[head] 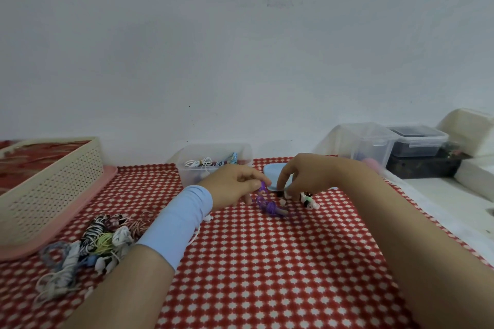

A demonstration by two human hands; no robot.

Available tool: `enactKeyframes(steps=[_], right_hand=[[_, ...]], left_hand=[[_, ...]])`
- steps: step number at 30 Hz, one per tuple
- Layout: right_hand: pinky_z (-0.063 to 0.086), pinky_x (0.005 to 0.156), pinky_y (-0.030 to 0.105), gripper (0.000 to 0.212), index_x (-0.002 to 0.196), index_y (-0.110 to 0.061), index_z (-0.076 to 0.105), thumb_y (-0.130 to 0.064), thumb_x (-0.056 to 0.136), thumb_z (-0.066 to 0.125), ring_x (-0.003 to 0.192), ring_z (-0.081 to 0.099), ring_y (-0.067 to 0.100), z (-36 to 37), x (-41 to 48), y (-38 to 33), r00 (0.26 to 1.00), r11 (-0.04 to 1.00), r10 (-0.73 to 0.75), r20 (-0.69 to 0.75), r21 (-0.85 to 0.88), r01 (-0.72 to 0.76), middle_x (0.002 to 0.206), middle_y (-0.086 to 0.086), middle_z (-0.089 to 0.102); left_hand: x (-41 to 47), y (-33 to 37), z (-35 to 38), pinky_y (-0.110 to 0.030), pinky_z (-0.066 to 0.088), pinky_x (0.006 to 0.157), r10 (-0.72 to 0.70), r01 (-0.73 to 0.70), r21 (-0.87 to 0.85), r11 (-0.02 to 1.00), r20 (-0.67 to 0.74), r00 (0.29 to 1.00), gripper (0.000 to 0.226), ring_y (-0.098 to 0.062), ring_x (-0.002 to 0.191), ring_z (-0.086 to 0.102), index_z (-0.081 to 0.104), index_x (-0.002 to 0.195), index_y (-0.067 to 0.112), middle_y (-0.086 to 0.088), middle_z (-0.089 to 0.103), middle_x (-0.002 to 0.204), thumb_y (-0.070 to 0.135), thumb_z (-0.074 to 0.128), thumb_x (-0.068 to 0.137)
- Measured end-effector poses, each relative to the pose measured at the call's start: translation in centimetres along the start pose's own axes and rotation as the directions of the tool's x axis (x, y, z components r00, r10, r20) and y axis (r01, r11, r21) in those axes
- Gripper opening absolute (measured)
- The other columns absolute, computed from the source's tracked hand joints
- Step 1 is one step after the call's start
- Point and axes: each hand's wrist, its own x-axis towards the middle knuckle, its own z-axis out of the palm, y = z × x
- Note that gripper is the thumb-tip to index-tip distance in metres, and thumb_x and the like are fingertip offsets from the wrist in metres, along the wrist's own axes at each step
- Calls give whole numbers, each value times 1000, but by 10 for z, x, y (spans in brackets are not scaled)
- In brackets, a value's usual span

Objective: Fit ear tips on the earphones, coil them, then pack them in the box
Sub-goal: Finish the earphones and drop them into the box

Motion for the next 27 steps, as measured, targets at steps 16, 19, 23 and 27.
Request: enactKeyframes(steps=[16,19,23,27], right_hand=[[35,47,19,13,103,-13,80,-12,94,71,47,46,5,-7,-14,-7,975,858,-138,-176,471,207,60,-12,67],[35,45,20,12,100,-12,80,-10,94,71,45,46,7,-6,-13,-8,975,821,-94,-201,539,190,69,-4,72],[32,41,22,14,105,-12,76,-8,96,66,43,44,12,-2,-10,-10,974,752,-47,-220,634,180,85,12,72],[34,42,20,12,101,-7,77,-7,96,67,45,45,11,-3,-12,-12,975,732,-89,-204,650,203,80,6,73]], left_hand=[[8,3,12,-18,45,46,-168,77,-503,861,-137,976,16,-10,48,59,69,105,14,4,69,65,23,60,97],[10,0,13,-20,48,47,-197,79,-610,788,-129,972,15,-13,55,60,71,102,11,-5,70,78,20,60,96],[8,-1,8,-20,56,56,-165,101,-742,663,-14,986,15,-12,60,61,70,103,7,-4,70,73,9,57,96],[7,-7,5,-21,57,58,-172,105,-710,696,-22,985,19,-12,62,63,69,106,8,-6,70,77,0,58,94]])
